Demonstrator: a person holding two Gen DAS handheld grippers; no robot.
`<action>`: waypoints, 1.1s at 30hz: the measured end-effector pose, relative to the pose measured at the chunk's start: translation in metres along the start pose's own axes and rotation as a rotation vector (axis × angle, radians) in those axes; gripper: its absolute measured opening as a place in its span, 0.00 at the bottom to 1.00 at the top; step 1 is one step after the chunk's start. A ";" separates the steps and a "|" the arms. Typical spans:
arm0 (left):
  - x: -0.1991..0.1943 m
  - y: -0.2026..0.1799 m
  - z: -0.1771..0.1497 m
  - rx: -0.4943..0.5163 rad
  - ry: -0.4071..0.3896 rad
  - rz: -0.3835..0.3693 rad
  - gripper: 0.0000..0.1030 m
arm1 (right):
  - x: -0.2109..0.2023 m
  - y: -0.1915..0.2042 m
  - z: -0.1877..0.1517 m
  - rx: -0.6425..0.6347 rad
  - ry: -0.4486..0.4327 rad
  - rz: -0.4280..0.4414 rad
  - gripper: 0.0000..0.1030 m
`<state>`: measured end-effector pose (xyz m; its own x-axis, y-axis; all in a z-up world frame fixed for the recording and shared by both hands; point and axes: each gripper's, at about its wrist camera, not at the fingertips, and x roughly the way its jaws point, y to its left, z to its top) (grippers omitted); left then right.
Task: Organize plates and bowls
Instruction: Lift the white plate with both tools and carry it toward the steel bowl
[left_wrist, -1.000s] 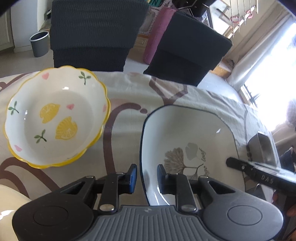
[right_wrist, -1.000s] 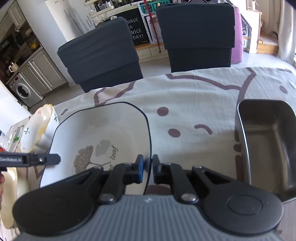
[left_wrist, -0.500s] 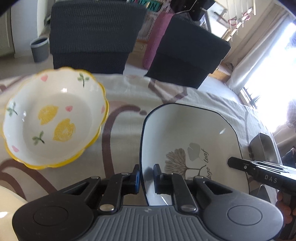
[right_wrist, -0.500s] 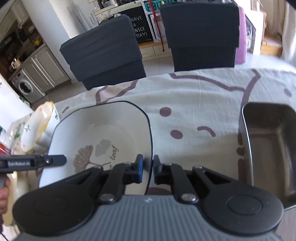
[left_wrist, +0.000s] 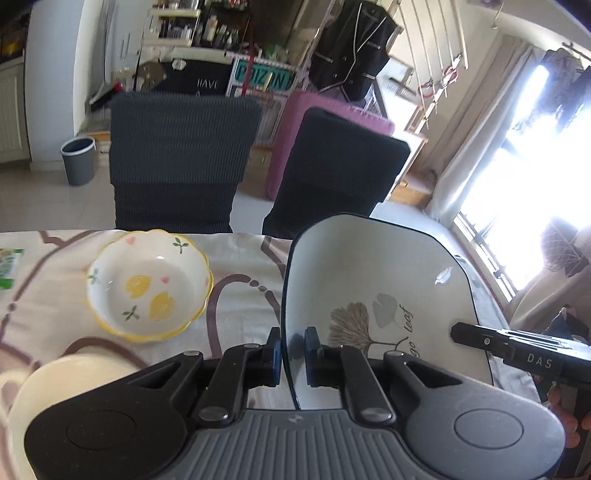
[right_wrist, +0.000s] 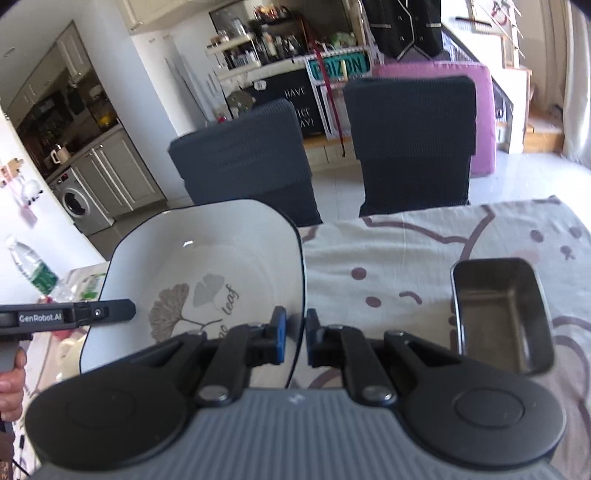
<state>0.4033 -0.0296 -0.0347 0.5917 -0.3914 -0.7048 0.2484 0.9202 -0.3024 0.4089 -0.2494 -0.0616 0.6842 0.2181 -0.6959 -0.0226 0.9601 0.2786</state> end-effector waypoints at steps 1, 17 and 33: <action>-0.011 -0.002 -0.005 -0.002 -0.004 -0.001 0.12 | -0.011 0.004 -0.003 -0.004 -0.005 0.003 0.12; -0.127 0.029 -0.119 -0.107 0.038 0.049 0.09 | -0.078 0.067 -0.101 0.052 0.111 0.053 0.12; -0.093 0.086 -0.201 -0.284 0.312 0.072 0.09 | -0.023 0.102 -0.193 -0.014 0.450 0.001 0.14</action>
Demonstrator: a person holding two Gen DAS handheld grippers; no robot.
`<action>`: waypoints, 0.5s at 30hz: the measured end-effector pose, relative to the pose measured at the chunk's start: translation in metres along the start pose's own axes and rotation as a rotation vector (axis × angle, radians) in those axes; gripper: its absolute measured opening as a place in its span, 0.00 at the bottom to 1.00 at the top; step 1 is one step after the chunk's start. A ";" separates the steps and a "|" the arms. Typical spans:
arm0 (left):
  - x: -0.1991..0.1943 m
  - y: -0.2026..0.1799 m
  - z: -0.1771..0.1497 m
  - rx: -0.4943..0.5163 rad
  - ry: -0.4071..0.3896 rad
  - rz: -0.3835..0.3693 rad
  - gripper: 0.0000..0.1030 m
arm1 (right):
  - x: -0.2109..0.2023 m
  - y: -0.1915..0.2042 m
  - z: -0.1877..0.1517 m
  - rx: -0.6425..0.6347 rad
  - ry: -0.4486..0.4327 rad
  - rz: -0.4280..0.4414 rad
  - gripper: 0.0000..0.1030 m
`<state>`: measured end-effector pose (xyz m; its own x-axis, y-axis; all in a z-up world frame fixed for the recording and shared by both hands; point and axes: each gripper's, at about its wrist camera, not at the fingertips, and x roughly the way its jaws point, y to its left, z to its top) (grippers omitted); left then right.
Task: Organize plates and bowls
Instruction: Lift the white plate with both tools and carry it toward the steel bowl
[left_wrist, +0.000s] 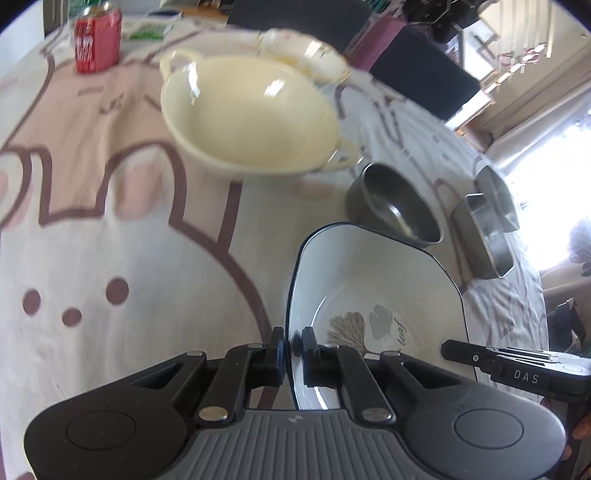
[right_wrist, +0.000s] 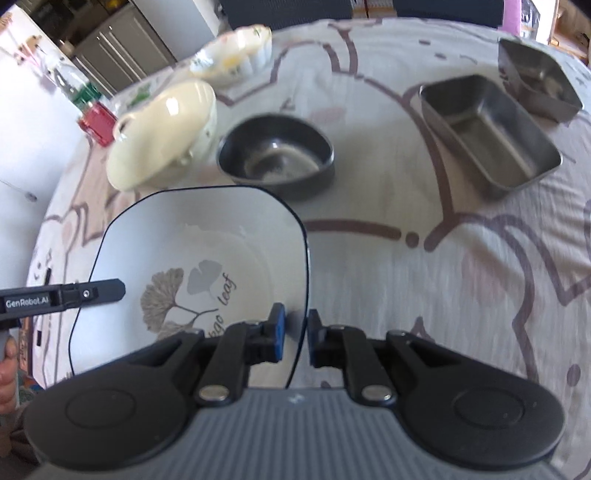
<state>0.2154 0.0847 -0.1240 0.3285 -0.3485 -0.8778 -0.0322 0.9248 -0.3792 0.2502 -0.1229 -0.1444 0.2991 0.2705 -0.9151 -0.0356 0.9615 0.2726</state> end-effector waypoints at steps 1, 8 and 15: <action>0.003 0.000 -0.001 -0.006 0.012 0.004 0.09 | 0.004 0.000 -0.003 0.009 0.013 -0.001 0.14; 0.020 0.001 0.004 -0.022 0.053 0.030 0.10 | 0.010 -0.001 -0.012 0.004 0.064 -0.028 0.15; 0.026 0.002 0.008 -0.033 0.059 0.039 0.12 | 0.014 0.001 -0.009 -0.008 0.067 -0.039 0.15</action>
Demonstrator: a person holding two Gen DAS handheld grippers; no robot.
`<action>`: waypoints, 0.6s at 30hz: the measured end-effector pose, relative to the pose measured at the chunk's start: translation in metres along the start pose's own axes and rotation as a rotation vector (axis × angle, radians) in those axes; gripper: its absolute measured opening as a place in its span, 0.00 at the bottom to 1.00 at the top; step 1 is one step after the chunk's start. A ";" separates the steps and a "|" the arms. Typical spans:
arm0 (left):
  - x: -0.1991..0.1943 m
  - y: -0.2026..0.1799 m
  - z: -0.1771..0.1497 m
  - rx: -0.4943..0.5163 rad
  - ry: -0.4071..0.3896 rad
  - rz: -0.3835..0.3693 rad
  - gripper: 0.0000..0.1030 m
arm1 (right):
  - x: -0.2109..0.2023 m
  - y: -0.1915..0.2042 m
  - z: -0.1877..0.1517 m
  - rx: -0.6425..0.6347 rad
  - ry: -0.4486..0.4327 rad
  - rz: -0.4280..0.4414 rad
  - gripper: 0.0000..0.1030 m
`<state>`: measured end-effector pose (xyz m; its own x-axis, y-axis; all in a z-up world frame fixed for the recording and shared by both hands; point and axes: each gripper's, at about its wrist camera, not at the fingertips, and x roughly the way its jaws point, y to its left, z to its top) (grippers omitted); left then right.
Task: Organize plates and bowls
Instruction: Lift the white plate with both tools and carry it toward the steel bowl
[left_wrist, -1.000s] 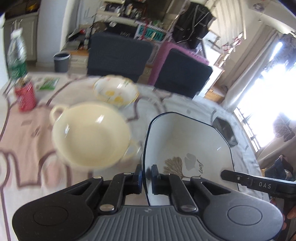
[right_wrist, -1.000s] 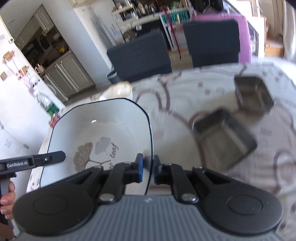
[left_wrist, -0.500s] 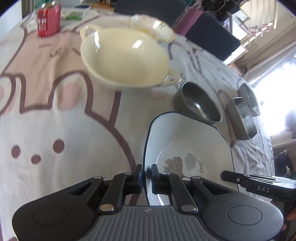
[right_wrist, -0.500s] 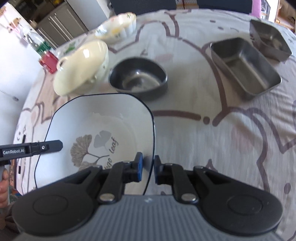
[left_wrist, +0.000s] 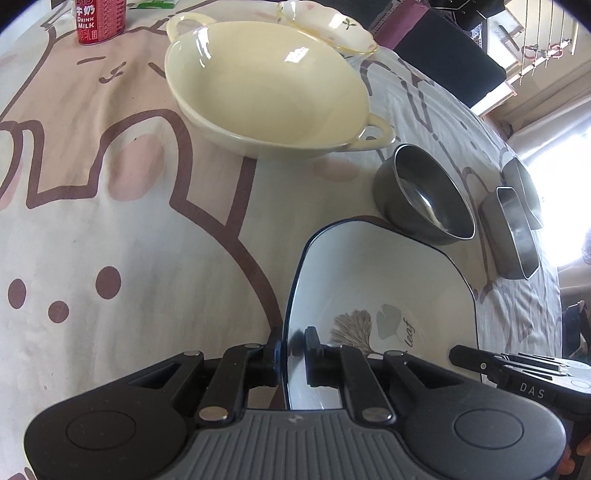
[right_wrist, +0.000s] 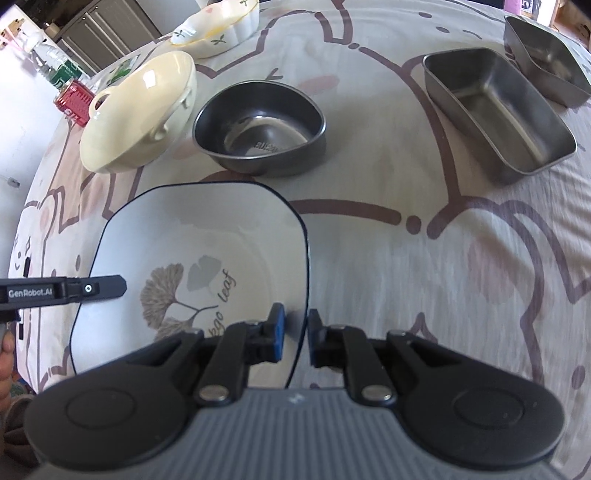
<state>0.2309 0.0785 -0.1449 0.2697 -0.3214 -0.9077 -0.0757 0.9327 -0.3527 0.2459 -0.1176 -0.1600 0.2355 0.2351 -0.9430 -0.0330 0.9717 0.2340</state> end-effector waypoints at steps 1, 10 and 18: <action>0.001 -0.001 0.001 -0.001 0.000 0.001 0.12 | -0.001 -0.001 0.000 -0.003 -0.001 -0.001 0.15; 0.007 -0.004 0.000 0.022 0.016 0.019 0.16 | 0.000 -0.005 0.002 -0.003 0.004 -0.013 0.15; 0.010 -0.005 0.000 0.033 0.034 0.020 0.17 | 0.004 -0.003 0.003 -0.009 0.017 -0.015 0.15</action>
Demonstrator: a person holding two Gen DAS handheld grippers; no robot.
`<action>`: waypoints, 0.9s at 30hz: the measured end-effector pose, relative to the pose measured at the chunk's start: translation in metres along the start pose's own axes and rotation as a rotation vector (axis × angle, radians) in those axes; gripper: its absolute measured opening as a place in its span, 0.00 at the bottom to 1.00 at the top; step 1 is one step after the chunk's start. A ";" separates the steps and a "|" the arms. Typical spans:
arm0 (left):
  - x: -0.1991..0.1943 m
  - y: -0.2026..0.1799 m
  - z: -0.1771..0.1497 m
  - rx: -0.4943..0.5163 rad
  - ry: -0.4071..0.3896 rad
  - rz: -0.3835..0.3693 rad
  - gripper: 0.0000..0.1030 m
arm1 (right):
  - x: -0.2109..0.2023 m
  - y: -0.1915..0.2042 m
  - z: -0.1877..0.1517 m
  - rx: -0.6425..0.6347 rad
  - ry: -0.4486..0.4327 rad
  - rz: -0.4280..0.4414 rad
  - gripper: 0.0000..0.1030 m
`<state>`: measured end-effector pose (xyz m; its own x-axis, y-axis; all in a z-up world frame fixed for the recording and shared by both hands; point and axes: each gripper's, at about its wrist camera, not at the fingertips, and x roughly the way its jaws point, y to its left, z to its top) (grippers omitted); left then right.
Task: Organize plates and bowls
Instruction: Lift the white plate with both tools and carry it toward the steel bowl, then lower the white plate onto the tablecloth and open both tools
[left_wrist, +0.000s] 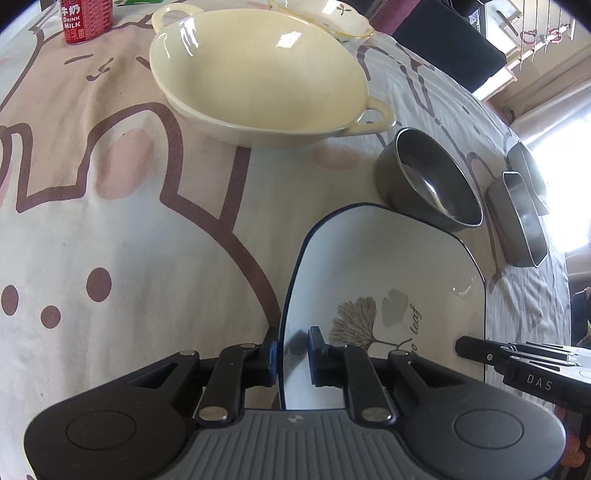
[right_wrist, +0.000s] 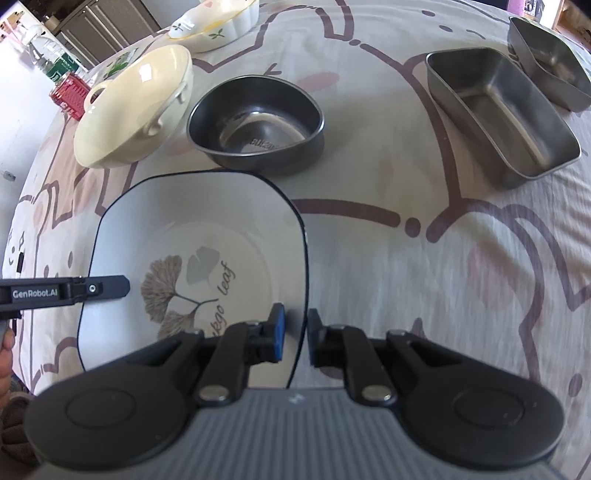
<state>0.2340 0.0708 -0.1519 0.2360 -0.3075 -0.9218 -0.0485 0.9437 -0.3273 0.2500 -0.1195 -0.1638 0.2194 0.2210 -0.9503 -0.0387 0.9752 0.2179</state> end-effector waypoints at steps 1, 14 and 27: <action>0.000 0.000 0.000 0.001 0.003 0.000 0.17 | 0.001 0.001 0.000 0.000 0.001 0.000 0.15; 0.006 -0.003 0.001 0.012 0.030 -0.005 0.18 | 0.003 0.000 0.003 0.007 -0.009 0.000 0.14; 0.005 -0.007 0.001 0.044 0.022 0.004 0.26 | 0.005 -0.001 -0.002 0.029 0.003 0.009 0.43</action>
<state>0.2362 0.0632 -0.1539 0.2141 -0.3056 -0.9278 -0.0062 0.9493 -0.3142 0.2494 -0.1191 -0.1692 0.2166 0.2295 -0.9489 -0.0127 0.9726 0.2323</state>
